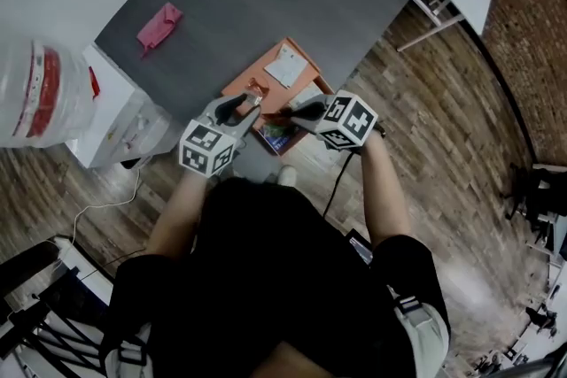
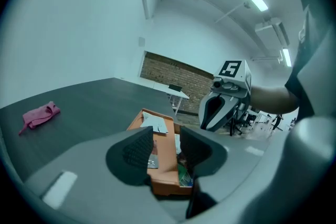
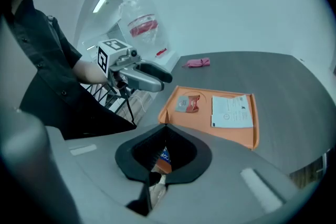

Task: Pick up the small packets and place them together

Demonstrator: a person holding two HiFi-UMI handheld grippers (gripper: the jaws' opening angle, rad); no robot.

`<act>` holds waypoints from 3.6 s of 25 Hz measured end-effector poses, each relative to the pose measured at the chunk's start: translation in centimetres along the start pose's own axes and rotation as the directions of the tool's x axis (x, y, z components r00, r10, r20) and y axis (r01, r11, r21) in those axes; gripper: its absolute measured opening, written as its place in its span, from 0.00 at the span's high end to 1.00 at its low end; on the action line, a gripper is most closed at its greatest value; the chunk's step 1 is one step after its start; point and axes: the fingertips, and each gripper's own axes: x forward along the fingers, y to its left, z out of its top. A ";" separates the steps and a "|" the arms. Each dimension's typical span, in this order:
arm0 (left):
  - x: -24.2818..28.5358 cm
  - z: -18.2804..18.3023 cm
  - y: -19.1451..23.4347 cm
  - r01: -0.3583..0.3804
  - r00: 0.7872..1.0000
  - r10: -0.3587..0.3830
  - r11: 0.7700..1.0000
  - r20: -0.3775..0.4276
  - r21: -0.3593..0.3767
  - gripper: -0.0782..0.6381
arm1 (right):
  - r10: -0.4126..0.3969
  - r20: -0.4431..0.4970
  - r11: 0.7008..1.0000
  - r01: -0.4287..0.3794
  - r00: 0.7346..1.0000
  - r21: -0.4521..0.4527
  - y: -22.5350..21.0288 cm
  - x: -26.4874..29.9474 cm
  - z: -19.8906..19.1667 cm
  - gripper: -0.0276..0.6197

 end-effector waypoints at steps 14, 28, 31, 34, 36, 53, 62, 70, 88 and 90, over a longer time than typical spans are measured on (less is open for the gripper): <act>-4.5 -0.5 4.1 -0.165 0.984 0.170 0.983 0.056 -0.084 0.67 | -0.038 0.311 0.874 -0.119 0.950 0.470 -4.8 2.7 5.3 0.95; -3.3 -1.7 3.6 -0.130 0.991 0.130 0.989 0.002 -0.073 0.67 | -0.253 0.299 0.796 0.022 0.920 0.605 -7.6 5.4 4.4 0.84; -3.0 -1.7 3.6 -0.123 0.992 0.123 0.990 -0.006 -0.067 0.67 | -0.265 0.278 0.816 0.062 0.923 0.574 -7.6 5.6 4.2 0.74; -2.8 -1.6 3.7 -0.120 0.993 0.120 0.991 -0.008 -0.065 0.67 | -0.300 0.272 0.838 0.116 0.914 0.533 -7.9 5.2 4.3 0.68; -2.6 -1.4 3.7 -0.116 0.993 0.116 0.991 -0.002 -0.063 0.67 | -0.321 0.274 0.852 0.150 0.907 0.502 -7.9 4.8 4.4 0.66; 2.8 2.1 -1.3 0.021 0.998 -0.023 0.999 0.059 0.036 0.67 | -0.396 0.232 0.844 0.252 0.889 0.474 -7.6 -2.5 -1.8 0.74; 2.8 1.4 -1.8 0.020 0.999 -0.021 1.000 0.048 0.023 0.67 | -0.424 0.075 0.847 0.366 0.902 0.385 -7.7 -1.0 -5.1 0.74; 1.9 0.9 -1.2 -0.010 0.999 0.010 1.000 0.047 -0.003 0.67 | -0.309 -0.002 0.936 0.304 0.951 0.175 -4.9 2.8 -4.1 0.73; -0.4 -1.2 1.0 -0.064 0.998 0.065 0.996 0.013 -0.067 0.67 | -0.204 -0.319 0.971 0.150 0.925 -0.188 -4.1 9.4 -7.7 0.50; -0.5 -1.4 1.1 -0.069 0.998 0.069 0.995 0.009 -0.075 0.67 | -0.204 -0.328 0.971 0.147 0.922 -0.189 -4.1 9.6 -8.2 0.50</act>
